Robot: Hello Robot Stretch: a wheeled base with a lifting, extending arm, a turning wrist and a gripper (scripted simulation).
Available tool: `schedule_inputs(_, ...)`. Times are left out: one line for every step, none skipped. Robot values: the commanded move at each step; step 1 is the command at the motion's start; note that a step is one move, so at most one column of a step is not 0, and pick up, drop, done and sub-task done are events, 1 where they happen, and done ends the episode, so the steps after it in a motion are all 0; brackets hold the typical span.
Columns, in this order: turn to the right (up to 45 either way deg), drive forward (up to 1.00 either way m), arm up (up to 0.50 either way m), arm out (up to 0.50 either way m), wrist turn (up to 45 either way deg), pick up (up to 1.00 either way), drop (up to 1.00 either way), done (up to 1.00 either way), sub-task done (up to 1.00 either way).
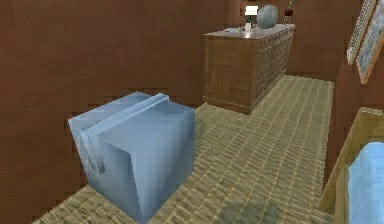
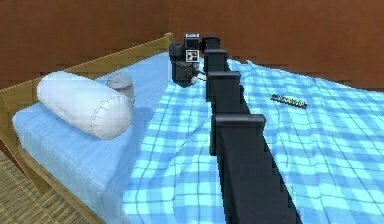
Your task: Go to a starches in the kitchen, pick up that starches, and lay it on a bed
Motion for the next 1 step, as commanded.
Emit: schedule_inputs(0.0,0.0,0.0,0.0,0.0,0.0,0.0,1.0,0.0)
